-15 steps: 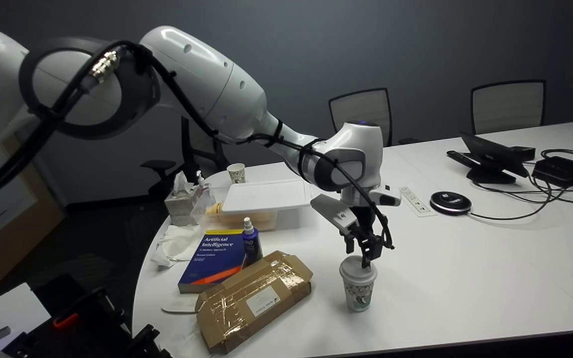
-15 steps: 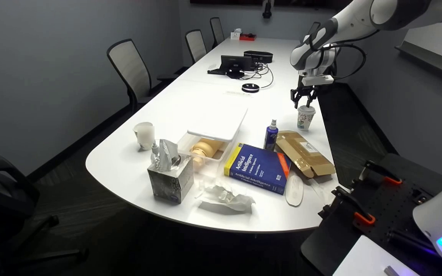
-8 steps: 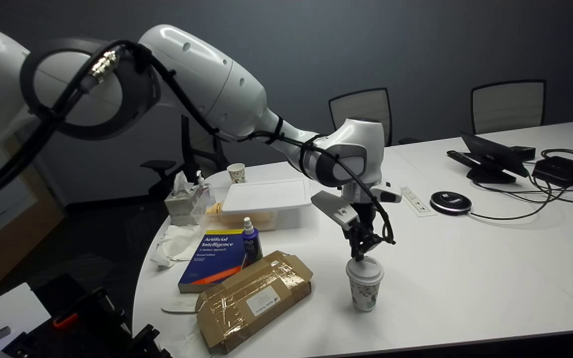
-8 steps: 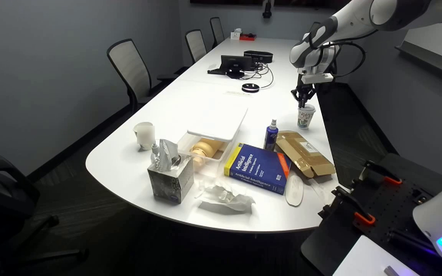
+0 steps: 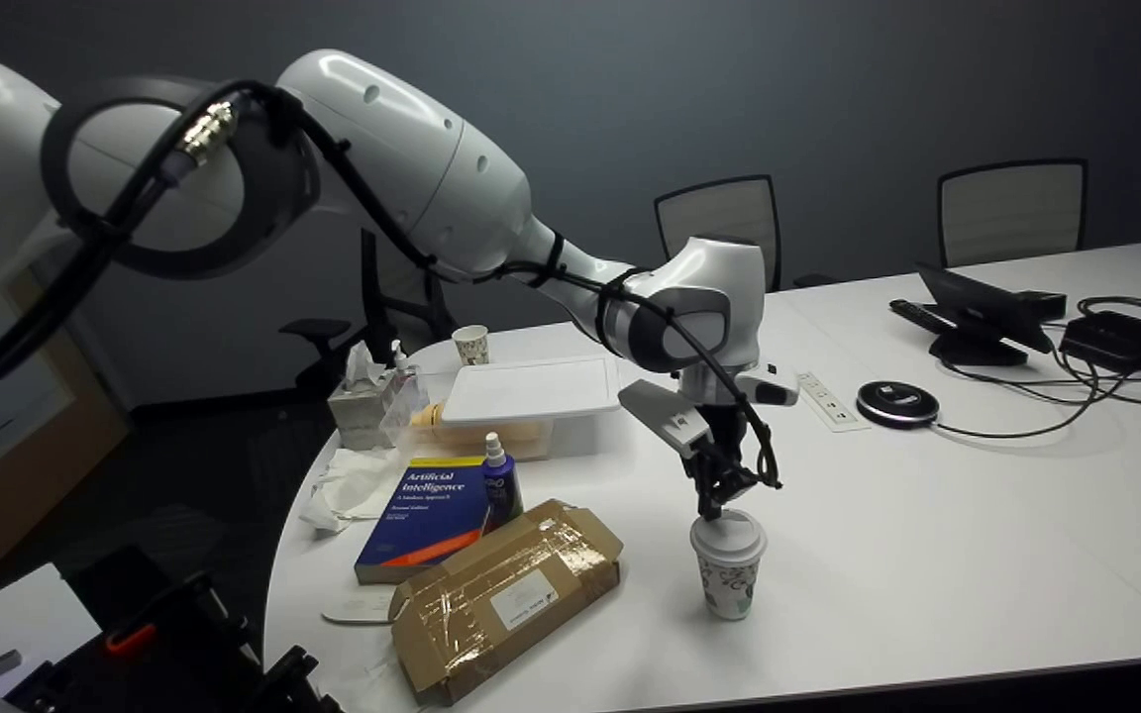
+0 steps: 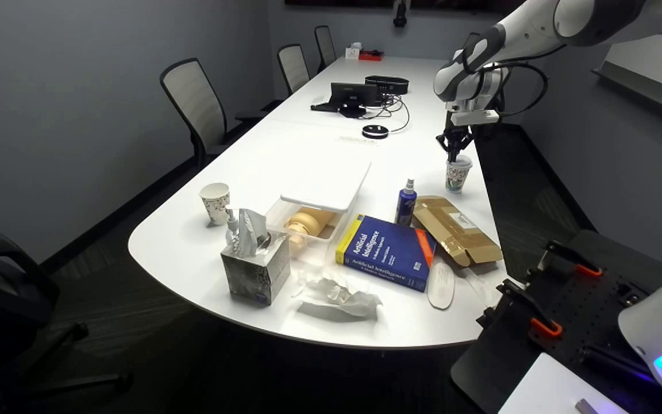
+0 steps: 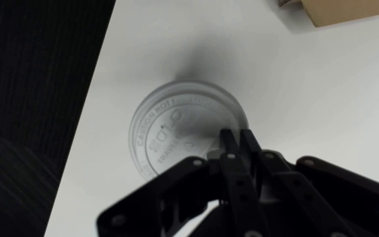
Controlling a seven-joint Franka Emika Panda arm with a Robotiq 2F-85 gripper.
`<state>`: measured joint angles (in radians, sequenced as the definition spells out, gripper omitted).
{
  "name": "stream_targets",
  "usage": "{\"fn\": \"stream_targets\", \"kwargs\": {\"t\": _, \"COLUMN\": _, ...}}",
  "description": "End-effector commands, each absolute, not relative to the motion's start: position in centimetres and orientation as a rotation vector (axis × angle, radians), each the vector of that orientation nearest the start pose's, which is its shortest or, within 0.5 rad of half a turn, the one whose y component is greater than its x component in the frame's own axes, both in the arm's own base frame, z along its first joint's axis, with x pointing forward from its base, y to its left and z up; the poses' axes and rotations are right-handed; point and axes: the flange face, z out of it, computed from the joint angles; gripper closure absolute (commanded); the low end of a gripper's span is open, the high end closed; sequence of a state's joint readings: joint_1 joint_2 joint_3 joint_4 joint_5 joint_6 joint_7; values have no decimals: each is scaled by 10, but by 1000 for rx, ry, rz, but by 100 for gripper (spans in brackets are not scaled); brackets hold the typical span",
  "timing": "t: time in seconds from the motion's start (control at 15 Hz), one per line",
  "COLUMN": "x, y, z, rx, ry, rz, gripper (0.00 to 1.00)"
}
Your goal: Put the cup's lid on the table
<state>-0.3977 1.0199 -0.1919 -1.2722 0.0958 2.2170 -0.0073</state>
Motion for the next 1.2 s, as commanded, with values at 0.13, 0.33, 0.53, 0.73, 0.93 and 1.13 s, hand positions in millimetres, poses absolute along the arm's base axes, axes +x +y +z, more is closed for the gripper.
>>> {"fn": "stream_targets", "kwargs": {"t": 0.13, "x": 635, "y": -384, "z": 160, "rx": -3054, "ry": 998, "rz": 129, "gripper": 98}}
{"fn": "stream_targets", "kwargs": {"t": 0.33, "x": 637, "y": -386, "z": 178, "rx": -3056, "ry": 1005, "rz": 105, "gripper": 98}}
{"fn": "stream_targets", "kwargs": {"t": 0.53, "x": 642, "y": -381, "z": 198, "rx": -3059, "ry": 989, "rz": 91, "gripper": 98}}
{"fn": "stream_targets", "kwargs": {"t": 0.73, "x": 653, "y": -356, "z": 223, "rx": -3068, "ry": 917, "rz": 101, "gripper": 98}}
{"fn": "stream_targets", "kwargs": {"t": 0.93, "x": 668, "y": -307, "z": 251, "rx": -3068, "ry": 806, "rz": 127, "gripper": 98}}
{"fn": "stream_targets", "kwargs": {"t": 1.13, "x": 680, "y": -244, "z": 281, "rx": -3066, "ry": 668, "rz": 178, "gripper": 98}}
